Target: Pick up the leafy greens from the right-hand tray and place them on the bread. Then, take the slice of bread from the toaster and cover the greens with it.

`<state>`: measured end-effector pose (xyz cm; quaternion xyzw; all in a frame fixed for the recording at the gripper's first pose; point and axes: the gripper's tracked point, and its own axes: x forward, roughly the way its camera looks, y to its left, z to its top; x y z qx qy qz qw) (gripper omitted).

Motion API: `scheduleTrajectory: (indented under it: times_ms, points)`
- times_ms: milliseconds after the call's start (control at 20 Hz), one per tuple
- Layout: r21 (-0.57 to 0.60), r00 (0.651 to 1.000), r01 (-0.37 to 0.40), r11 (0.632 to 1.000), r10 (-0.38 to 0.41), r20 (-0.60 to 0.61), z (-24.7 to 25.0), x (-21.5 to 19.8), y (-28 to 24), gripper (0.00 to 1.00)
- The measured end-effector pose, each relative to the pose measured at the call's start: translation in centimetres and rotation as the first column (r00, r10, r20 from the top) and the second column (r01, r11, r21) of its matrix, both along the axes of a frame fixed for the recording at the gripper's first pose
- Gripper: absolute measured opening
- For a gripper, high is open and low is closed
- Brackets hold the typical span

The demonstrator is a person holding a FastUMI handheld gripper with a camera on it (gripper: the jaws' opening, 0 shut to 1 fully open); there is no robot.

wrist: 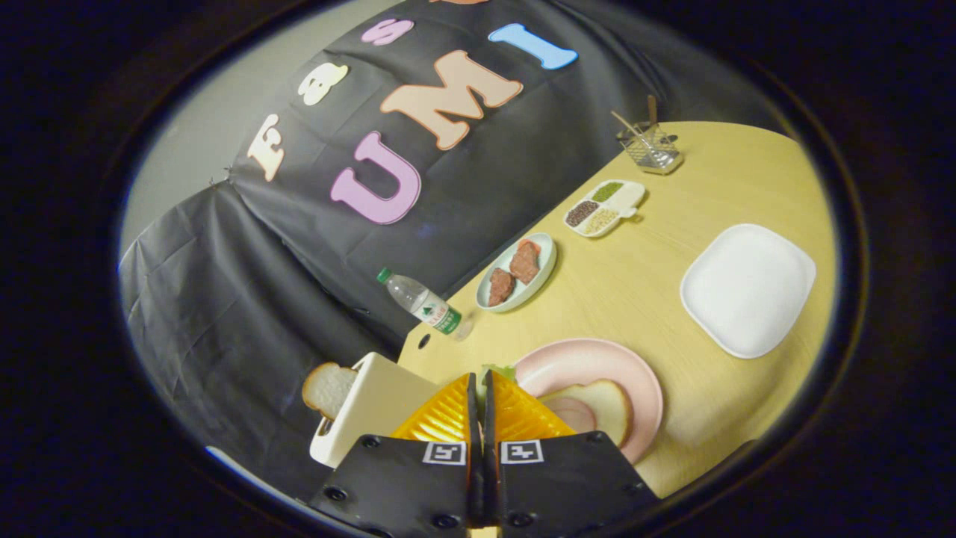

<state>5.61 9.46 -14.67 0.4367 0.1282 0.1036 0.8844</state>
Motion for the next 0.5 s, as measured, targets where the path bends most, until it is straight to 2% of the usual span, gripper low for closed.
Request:
scheduleTrajectory:
  times_ms: [250,500]
  points:
    - [-0.065,0.998,0.031,0.997,-0.034,-0.046,-2.8,0.2,-2.4,0.04]
    - [-0.078,0.997,0.046,0.996,-0.050,-0.059,-4.8,0.2,-3.3,0.06]
